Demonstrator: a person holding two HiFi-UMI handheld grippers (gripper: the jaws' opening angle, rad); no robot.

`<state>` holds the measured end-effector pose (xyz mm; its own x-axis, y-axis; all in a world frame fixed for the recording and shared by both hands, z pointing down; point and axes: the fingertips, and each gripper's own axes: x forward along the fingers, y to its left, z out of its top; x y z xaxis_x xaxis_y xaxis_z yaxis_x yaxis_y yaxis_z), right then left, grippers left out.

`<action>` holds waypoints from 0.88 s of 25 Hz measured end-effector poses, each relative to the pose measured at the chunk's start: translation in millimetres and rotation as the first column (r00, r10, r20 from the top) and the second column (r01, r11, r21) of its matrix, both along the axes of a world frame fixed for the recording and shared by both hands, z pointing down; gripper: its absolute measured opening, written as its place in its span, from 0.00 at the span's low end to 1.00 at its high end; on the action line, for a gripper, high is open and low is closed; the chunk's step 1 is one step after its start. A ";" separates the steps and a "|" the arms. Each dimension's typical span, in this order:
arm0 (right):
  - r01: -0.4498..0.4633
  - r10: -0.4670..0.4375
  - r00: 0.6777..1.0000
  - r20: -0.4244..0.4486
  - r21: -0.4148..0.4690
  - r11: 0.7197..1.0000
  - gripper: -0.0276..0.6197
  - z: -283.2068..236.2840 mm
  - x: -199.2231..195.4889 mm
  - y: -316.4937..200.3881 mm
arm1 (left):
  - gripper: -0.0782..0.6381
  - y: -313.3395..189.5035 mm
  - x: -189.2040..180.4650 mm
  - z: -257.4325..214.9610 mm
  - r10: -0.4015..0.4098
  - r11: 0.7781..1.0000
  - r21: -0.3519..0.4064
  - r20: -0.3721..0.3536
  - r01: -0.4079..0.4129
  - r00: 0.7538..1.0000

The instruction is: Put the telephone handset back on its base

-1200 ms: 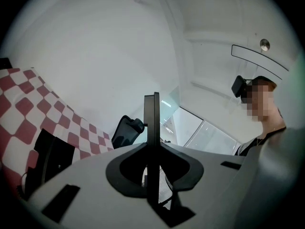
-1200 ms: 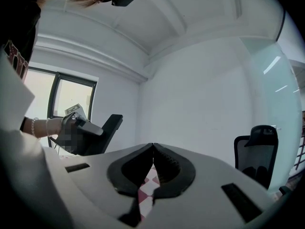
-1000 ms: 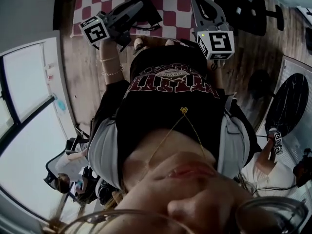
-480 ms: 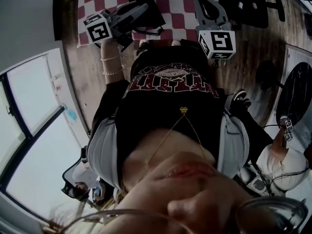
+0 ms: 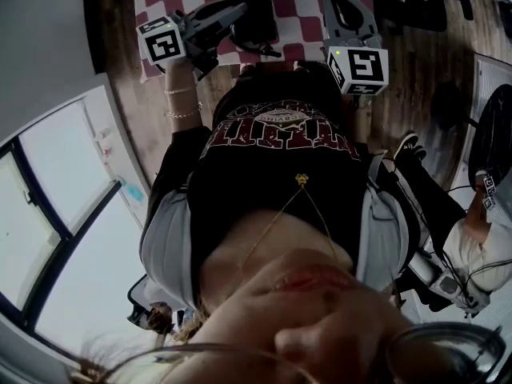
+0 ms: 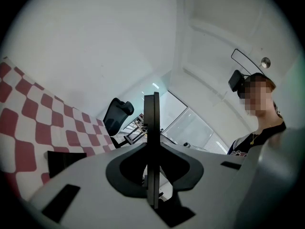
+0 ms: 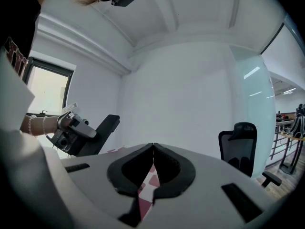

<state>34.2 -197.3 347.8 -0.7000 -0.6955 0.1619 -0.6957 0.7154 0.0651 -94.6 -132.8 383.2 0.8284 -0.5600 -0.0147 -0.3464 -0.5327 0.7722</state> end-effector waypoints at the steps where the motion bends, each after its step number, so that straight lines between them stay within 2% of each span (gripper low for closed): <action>1: -0.008 0.008 1.000 -0.002 -0.002 1.000 0.07 0.8 0.2 1.0 | 0.22 0.5 0.4 1.0 0.011 1.000 -0.004 0.000 -0.011 1.000; 22: -0.101 0.100 0.995 -0.027 -0.038 0.994 0.07 17.4 -23.4 16.7 | 0.22 8.4 -23.3 38.0 0.131 0.985 -0.108 -0.023 -0.133 0.991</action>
<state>10.8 -180.6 365.2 -0.6224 -0.7549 0.2068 -0.7627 0.6443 0.0565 -117.9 -124.5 421.2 0.8953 -0.4446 0.0264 -0.2656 -0.4853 0.8330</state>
